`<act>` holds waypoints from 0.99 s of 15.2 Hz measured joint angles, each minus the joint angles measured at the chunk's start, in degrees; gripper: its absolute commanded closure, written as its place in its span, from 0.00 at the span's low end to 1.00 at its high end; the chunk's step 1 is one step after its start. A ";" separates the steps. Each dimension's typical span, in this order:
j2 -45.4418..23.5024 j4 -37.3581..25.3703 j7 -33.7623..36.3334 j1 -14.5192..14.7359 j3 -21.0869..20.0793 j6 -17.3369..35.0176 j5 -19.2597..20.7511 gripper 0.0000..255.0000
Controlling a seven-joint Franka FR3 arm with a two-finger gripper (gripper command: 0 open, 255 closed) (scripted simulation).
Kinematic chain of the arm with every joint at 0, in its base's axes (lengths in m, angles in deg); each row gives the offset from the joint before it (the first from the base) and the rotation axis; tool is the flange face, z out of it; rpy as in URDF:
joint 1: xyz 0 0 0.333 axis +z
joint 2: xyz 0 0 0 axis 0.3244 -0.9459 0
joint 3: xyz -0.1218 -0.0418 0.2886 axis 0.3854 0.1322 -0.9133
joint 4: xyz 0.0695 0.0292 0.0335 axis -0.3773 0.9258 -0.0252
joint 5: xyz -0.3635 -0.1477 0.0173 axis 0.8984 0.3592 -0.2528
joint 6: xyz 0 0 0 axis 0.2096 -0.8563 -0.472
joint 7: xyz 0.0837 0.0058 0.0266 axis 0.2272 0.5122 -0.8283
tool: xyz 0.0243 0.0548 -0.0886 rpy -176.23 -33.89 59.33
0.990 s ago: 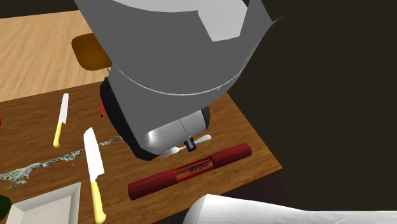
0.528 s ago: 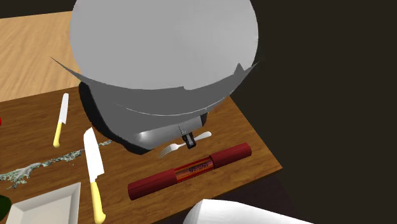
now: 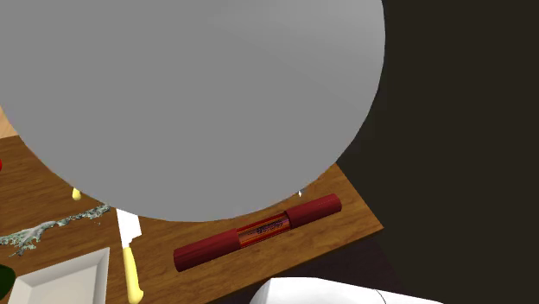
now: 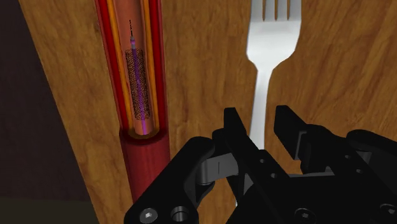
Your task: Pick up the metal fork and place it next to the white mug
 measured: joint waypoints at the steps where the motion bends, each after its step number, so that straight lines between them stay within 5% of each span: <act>1: 1.03 -0.06 -0.36 0.57 0.49 -1.08 -0.45 1.00; 15: 10.71 -5.28 -3.58 3.35 6.08 -15.77 -1.36 1.00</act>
